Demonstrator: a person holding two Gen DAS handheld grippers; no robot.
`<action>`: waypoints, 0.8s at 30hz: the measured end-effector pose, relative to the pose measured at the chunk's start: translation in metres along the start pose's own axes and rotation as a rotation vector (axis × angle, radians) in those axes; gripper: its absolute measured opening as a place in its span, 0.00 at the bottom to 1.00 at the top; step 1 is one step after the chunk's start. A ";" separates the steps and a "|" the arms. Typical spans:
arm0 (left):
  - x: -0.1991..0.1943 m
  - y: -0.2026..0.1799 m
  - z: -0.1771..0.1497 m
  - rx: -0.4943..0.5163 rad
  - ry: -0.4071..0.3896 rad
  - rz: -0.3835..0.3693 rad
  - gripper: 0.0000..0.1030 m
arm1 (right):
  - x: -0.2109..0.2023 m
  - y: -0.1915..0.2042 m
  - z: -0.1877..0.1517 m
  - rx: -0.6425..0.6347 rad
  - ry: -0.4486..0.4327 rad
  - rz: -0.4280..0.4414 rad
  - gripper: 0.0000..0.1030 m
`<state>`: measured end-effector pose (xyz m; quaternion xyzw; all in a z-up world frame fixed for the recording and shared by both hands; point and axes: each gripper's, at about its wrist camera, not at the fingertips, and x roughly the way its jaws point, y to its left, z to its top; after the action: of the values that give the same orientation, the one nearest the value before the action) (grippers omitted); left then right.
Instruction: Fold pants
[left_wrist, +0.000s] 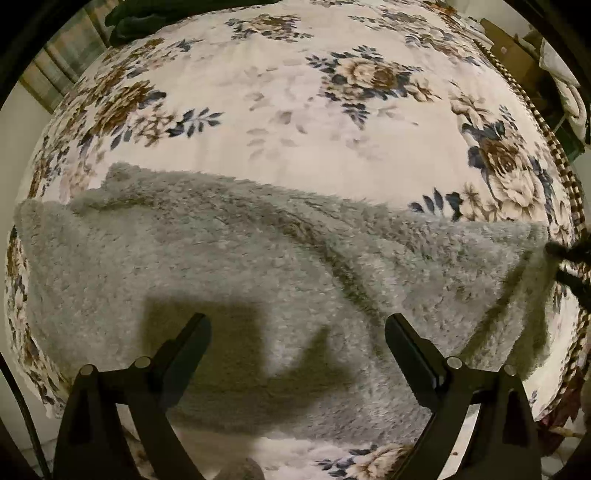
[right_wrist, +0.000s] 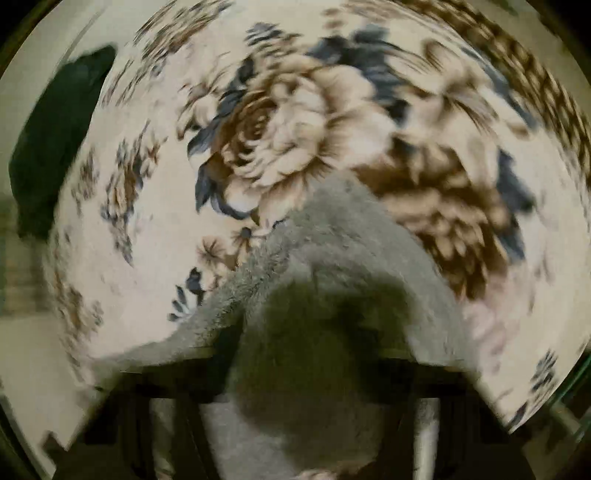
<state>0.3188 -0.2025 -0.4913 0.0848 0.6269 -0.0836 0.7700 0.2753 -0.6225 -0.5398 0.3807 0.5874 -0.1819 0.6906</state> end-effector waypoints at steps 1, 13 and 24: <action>0.000 -0.002 0.000 0.002 0.001 -0.003 0.93 | -0.003 0.002 -0.005 -0.025 0.003 -0.031 0.08; -0.004 -0.016 -0.003 0.035 0.007 -0.048 0.93 | -0.054 -0.100 -0.084 0.070 0.111 -0.067 0.62; -0.002 -0.028 0.005 0.066 -0.003 -0.049 0.93 | -0.028 -0.032 -0.006 -0.031 0.024 -0.084 0.05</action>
<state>0.3167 -0.2308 -0.4887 0.0946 0.6244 -0.1230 0.7655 0.2425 -0.6440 -0.5230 0.3470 0.6140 -0.1971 0.6810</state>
